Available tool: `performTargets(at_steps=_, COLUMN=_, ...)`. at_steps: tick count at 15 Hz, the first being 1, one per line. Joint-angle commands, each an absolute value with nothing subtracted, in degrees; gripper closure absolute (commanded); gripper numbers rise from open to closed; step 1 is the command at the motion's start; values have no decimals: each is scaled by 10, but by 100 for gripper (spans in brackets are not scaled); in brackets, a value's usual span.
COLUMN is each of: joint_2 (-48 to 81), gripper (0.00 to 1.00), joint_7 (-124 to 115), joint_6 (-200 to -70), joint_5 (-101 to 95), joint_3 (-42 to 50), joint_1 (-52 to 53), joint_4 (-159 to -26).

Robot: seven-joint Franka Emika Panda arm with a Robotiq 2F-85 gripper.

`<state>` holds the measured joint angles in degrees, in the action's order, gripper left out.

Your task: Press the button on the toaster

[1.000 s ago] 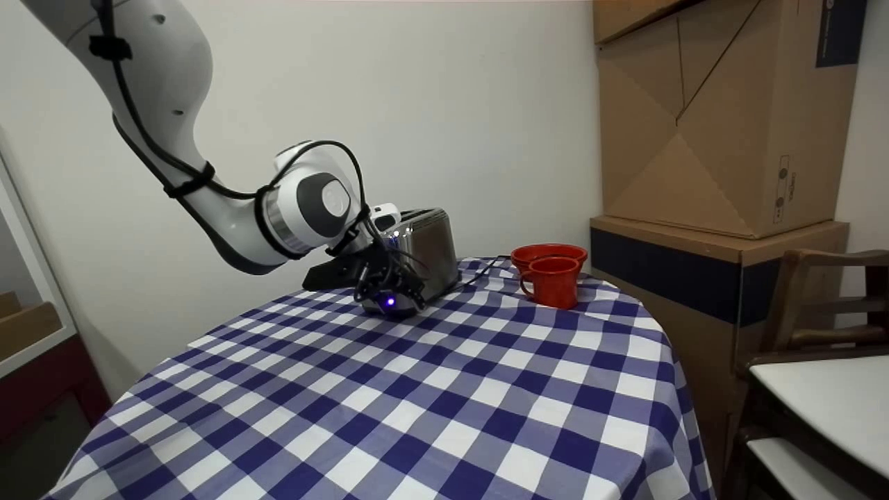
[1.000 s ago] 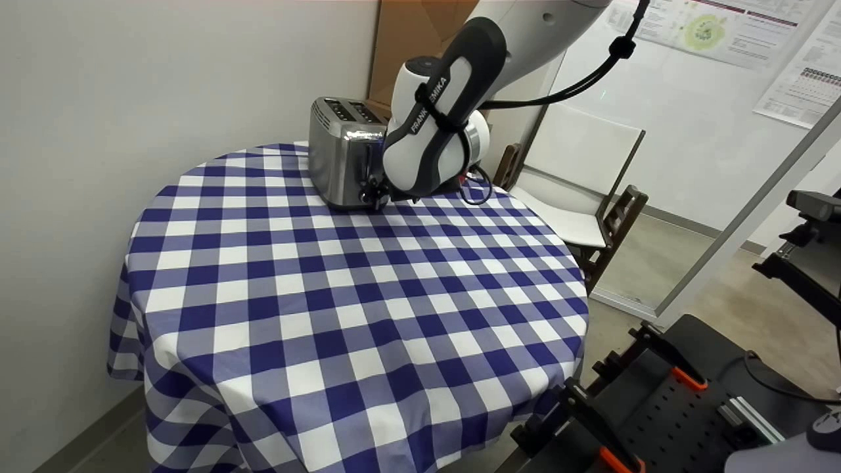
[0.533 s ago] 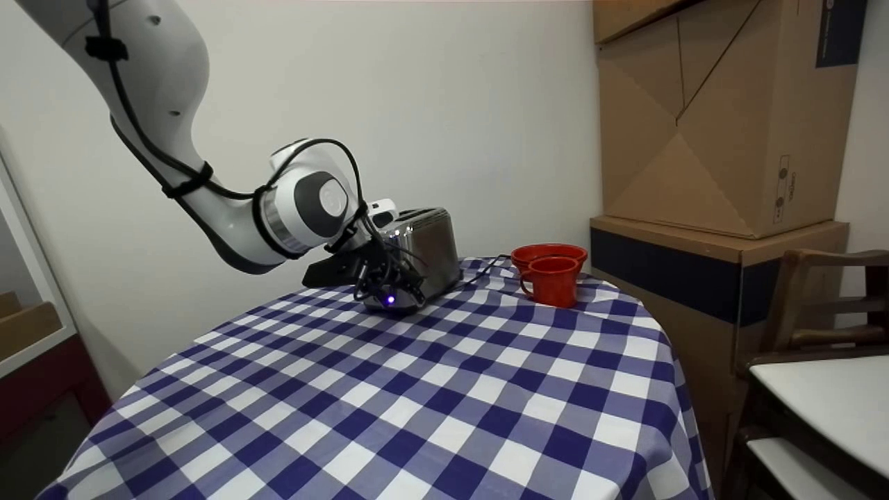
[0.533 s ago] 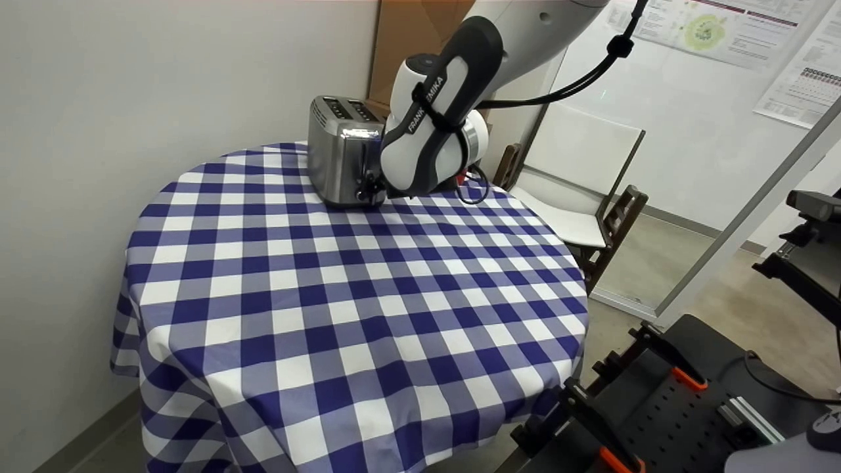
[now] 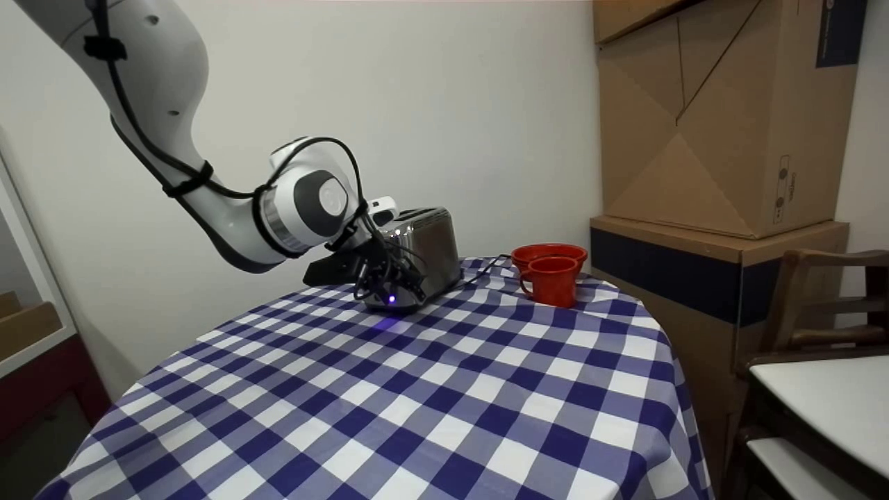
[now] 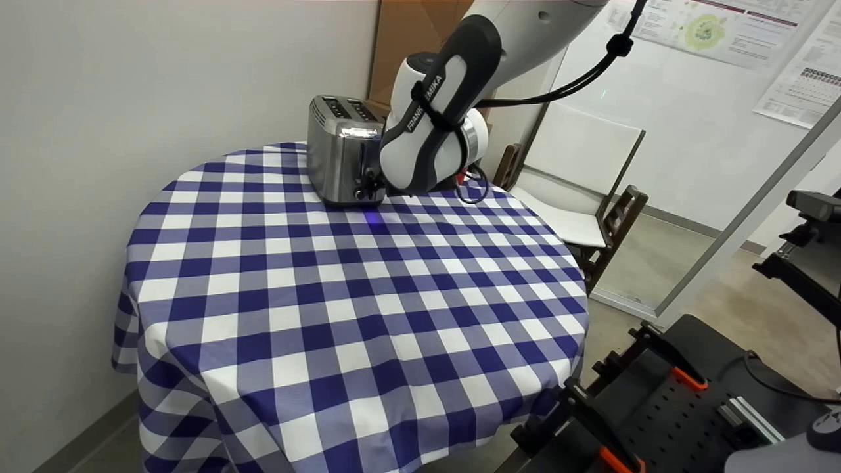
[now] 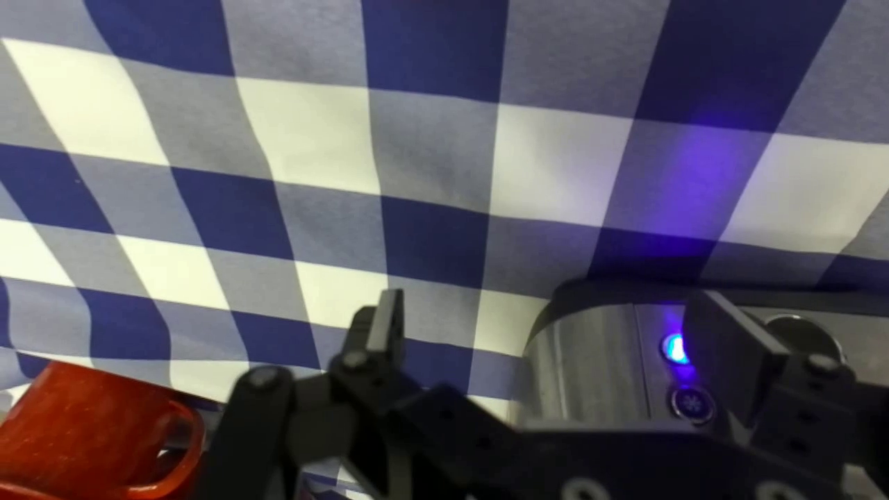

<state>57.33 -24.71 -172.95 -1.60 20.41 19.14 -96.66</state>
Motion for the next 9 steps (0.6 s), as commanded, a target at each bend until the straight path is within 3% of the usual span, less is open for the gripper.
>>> performTargets(at_steps=1, joint_2=570, gripper=0, joint_7=-231, joint_6=-1710, joint_5=-1, joint_3=199, joint_1=185, joint_4=-958)
performTargets(at_steps=9, joint_2=573, gripper=0, joint_7=-238, joint_6=-1706, joint_5=3, joint_3=196, joint_1=182, joint_4=-951)
